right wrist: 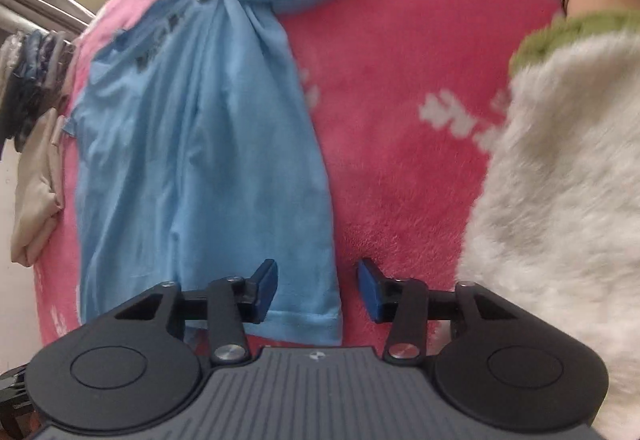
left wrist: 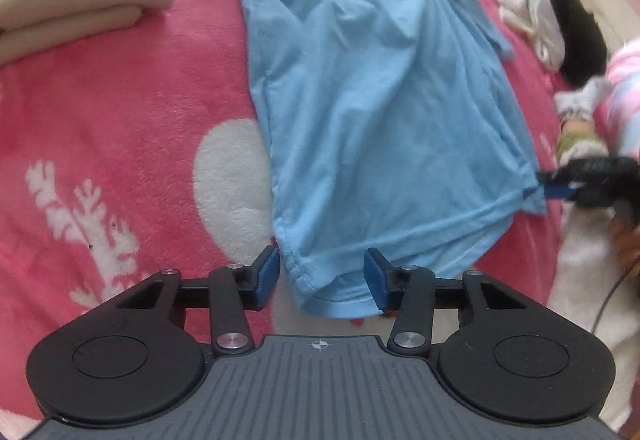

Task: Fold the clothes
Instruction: 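Lay the T-shirt flat on the bedspread and open both grippers, then grasp the T-shirt hem with the left gripper while the right gripper grasps the hem corner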

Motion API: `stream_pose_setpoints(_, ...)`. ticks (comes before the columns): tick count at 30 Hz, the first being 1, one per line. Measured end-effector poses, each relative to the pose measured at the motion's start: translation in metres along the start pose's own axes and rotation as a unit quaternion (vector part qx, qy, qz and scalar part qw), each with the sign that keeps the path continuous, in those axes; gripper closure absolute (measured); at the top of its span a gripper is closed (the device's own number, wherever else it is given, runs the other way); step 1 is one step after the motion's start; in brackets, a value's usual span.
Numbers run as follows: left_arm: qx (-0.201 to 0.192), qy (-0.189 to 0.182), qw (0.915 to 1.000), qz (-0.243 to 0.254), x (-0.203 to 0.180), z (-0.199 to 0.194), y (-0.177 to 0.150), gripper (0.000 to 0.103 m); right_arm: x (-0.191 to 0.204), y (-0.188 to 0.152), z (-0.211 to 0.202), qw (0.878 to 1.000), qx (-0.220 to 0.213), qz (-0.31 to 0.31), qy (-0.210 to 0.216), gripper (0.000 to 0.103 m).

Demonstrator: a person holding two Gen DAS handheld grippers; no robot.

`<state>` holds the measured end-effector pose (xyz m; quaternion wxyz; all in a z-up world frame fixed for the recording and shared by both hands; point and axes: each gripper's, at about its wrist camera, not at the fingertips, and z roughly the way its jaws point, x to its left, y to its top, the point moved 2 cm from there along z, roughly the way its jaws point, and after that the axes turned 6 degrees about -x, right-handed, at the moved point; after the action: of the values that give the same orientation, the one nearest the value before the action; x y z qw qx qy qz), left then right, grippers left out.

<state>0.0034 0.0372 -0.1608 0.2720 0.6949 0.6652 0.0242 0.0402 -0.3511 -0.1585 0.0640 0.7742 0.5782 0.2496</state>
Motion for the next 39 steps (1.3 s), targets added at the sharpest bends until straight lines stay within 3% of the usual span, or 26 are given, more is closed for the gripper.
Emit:
stream_pose_setpoints(3,0.001,0.003,1.0000,-0.005,0.002,0.007,0.000,0.067,-0.001,-0.001,-0.002,1.000,-0.006,-0.014,0.000,0.100)
stream_pose_setpoints(5,0.007,0.005,1.0000,-0.002,0.002,0.012,-0.001,0.073,-0.002,-0.002,-0.003,1.000,-0.011,-0.023,0.001,0.100)
stream_pose_setpoints(8,0.018,0.002,0.9998,0.007,0.003,0.016,-0.002,0.073,-0.008,0.007,-0.031,0.997,-0.050,-0.049,-0.018,0.100)
stream_pose_setpoints(21,0.051,-0.026,0.9974,0.042,0.010,0.022,-0.007,0.073,-0.052,0.043,-0.060,0.983,-0.074,-0.083,-0.144,0.100)
stream_pose_setpoints(26,0.057,-0.031,0.9961,0.060,0.008,0.020,-0.008,0.072,-0.054,0.046,-0.052,0.980,-0.070,-0.092,-0.161,0.098)
stream_pose_setpoints(29,0.056,-0.031,0.9941,0.088,0.005,0.016,-0.013,0.072,-0.044,0.045,-0.068,0.972,-0.109,-0.100,-0.180,0.097)
stream_pose_setpoints(31,0.052,-0.023,0.9909,0.121,0.003,0.011,-0.018,0.071,-0.026,0.036,-0.084,0.966,-0.149,-0.135,-0.164,0.089)
stream_pose_setpoints(34,0.040,-0.009,0.9874,0.153,0.002,0.008,-0.023,0.071,0.012,0.014,-0.100,0.953,-0.195,-0.202,-0.116,0.088)
stream_pose_setpoints(36,0.028,-0.007,0.9888,0.147,0.006,0.007,-0.025,0.072,0.052,-0.014,-0.088,0.944,-0.183,-0.271,-0.049,0.088)
stream_pose_setpoints(39,0.013,-0.011,0.9916,0.128,0.011,0.005,-0.025,0.072,0.113,-0.058,-0.071,0.914,-0.162,-0.369,0.052,0.089)
